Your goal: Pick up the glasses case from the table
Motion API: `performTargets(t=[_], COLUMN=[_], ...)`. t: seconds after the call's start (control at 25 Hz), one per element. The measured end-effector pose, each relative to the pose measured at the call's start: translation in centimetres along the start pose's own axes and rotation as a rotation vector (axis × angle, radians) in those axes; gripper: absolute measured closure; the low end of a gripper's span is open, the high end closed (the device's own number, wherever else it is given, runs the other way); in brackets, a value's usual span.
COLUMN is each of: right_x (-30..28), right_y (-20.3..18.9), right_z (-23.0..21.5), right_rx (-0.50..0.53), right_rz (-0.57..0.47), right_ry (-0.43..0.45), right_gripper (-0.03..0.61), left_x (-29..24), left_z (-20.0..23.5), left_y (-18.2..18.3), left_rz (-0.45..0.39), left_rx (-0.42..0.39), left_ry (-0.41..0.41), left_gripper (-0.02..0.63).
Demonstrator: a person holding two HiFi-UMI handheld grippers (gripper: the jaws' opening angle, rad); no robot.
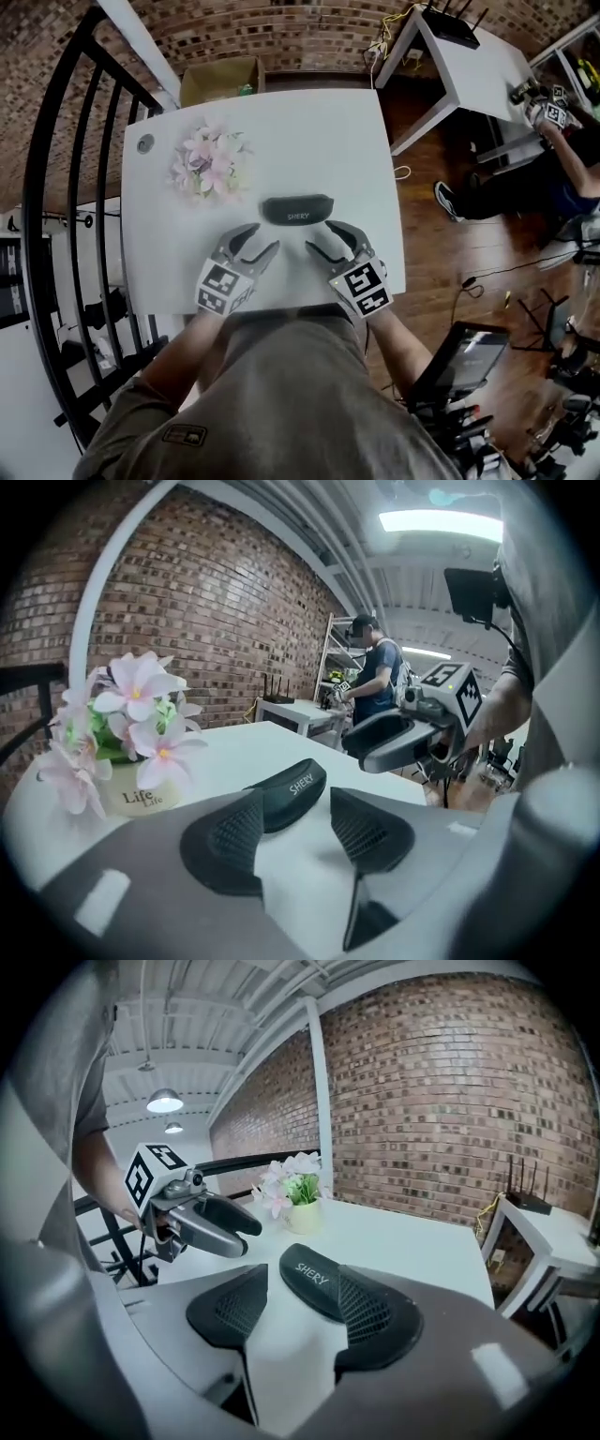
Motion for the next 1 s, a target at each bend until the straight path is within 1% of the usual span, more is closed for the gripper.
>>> performTargets(t=[0.16, 0.32, 0.4, 0.52, 0.68, 0.8, 0.92, 1.0], right_x=[-2.2, -4.2, -5.1, -6.4, -8.1, -8.8, -9.5, -9.7], right_y=[0.2, -0.4, -0.7, -1.1, -1.6, -1.9, -2.1, -2.1], right_z=[-2.0, -3.2, -3.7, -4.6, -5.7, -6.0, -6.2, -6.4], right_rx=[0.133, 0.264, 0.302, 0.304, 0.316, 0.326, 0.328, 0.319], right_rz=[0.093, 0.196, 0.236, 0.276, 0.324, 0.353, 0.366, 0.362], right_ry=[0.053, 0.104, 0.121, 0.140, 0.175, 0.207, 0.228, 0.234], right_gripper=[0.250, 0.189, 0.166, 0.145, 0.121, 0.120, 0.148, 0.188], left_x=[-2.2, -4.2, -5.0, -6.3, -8.0, -8.8, -9.4, -9.6], left_z=[0.6, 0.8, 1.0, 1.7, 2.4, 2.8, 3.0, 3.3], left_y=[0.3, -0.1, -0.3, -0.5, -0.7, -1.1, -1.6, -1.7], left_rz=[0.069, 0.147, 0.180, 0.213, 0.251, 0.287, 0.302, 0.301], left_rx=[-0.113, -0.244, -0.292, -0.342, -0.388, -0.379, -0.345, -0.315], left_ry=[0.006, -0.017, -0.032, -0.051, -0.098, -0.144, -0.181, -0.178], left_gripper=[0.344, 0.279, 0.252, 0.226, 0.198, 0.193, 0.193, 0.195])
Point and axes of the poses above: the fingertips, and each gripper's own axes: x backward along the fingers, z to its left, y out of its top, the point moved 10 cm from there along x, backward along the fingers, and after that the axes turned 9 degrees about -x, right-handed, at the moved point
